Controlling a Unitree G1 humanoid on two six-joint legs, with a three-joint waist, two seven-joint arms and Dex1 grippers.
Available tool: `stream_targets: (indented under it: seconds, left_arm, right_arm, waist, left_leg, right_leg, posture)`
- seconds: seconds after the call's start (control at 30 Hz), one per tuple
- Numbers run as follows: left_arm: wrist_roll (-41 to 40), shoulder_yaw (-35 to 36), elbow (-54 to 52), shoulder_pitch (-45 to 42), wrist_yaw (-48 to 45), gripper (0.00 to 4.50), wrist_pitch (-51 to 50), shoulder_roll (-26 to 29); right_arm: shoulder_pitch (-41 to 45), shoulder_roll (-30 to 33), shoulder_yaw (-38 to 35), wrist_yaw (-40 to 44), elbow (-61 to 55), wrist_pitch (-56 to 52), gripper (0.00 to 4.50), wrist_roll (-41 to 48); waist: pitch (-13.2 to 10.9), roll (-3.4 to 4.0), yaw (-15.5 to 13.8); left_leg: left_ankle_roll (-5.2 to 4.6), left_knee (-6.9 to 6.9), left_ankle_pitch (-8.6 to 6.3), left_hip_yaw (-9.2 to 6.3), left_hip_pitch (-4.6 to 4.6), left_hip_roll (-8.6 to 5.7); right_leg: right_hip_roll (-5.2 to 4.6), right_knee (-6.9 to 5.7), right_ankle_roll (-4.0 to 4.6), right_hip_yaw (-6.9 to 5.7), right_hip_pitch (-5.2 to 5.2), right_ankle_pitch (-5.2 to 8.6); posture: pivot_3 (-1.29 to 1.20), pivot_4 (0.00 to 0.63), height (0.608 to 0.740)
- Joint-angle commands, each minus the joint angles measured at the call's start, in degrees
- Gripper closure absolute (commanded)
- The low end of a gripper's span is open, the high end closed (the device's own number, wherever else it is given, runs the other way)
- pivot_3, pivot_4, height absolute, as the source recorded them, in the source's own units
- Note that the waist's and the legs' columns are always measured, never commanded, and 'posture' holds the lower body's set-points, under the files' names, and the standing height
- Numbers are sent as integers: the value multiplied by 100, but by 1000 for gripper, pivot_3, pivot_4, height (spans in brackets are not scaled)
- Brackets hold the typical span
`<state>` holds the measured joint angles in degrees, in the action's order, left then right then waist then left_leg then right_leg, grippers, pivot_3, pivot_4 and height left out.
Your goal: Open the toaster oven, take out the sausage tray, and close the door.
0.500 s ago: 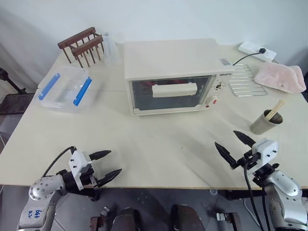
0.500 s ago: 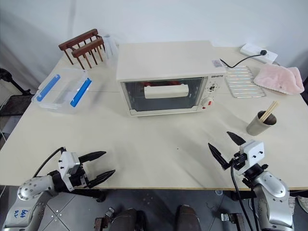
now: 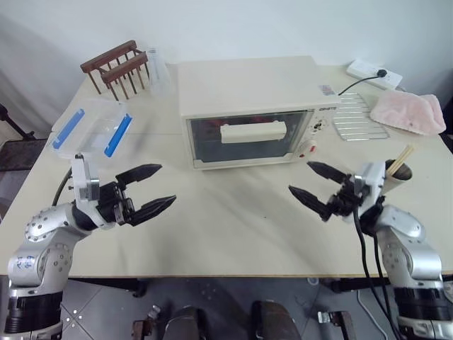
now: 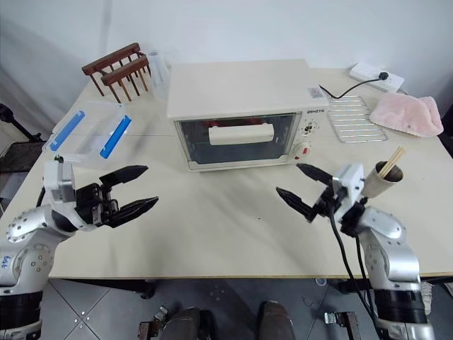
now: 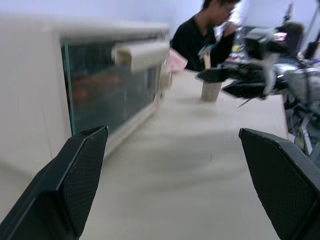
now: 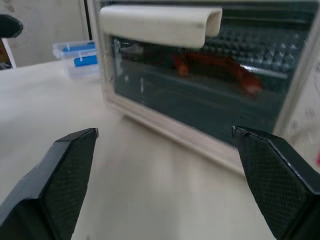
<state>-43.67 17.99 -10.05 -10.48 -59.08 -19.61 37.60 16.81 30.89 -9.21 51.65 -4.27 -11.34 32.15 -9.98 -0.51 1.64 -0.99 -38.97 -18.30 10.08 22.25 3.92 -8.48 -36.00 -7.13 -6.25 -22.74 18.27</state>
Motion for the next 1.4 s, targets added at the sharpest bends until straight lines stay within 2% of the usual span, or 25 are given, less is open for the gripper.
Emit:
stream_targets:
  seconds: [0.03,0.37,0.53,0.73,0.83,0.9,1.23,1.4]
  left_arm:
    - [-156,-25,47,-127,-97,53,-171,23]
    - [-82,-75,40,-124,7,53,-334,-127]
    - [-14,-30,186,-137,81,53,-330,-156]
    - [-73,58,480,-377,242,53,-347,-229]
    - [-89,82,836,-808,311,635,-299,-335]
    - [-73,57,1032,-1093,377,1186,-306,-416]
    - [792,-759,2087,-2301,488,4408,176,-1162]
    - [1004,-1018,2345,-2450,281,4481,312,-1368]
  right_arm:
    - [401,-131,27,-199,12,-195,0,61]
    - [1226,-567,412,0,279,-80,0,-64]
    - [1083,-546,503,293,-44,-63,0,28]
    - [326,-60,810,1248,-326,990,0,-602]
    - [102,65,859,1444,-186,1601,0,-901]
    - [71,60,853,1479,-37,1889,0,-1015]
    - [192,46,904,1381,266,2282,0,-1186]
    - [55,115,835,1291,204,2304,0,-1209]
  waist:
    - [0,0,-5]
    - [0,-1,-2]
    - [0,0,2]
    - [-1,-1,16]
    - [-2,-3,8]
    - [-2,-4,10]
    - [-4,-8,-8]
    - [-6,-9,-8]
  left_leg:
    - [0,0,0,0,9,0]
    - [0,-2,0,1,13,-1]
    - [0,0,-1,0,14,-1]
    - [2,11,-1,3,13,1]
    - [2,8,-1,7,13,1]
    - [4,4,0,9,13,1]
    - [4,-4,0,10,13,-1]
    - [4,-5,0,9,14,-1]
  right_leg:
    - [1,2,0,-2,-6,0]
    - [2,5,-2,-3,-7,-1]
    - [2,4,-2,-4,-8,-1]
    - [6,6,-2,-5,-14,-1]
    - [6,7,-2,-5,-15,-1]
    - [8,6,-2,-5,-15,-1]
    - [9,5,-4,-5,-11,-2]
    - [11,5,-4,-5,-11,-2]
  posture:
    - [0,150,740]
    - [0,150,740]
    - [0,150,740]
    - [0,150,740]
    - [0,150,740]
    - [0,150,740]
    - [0,150,740]
    - [0,150,740]
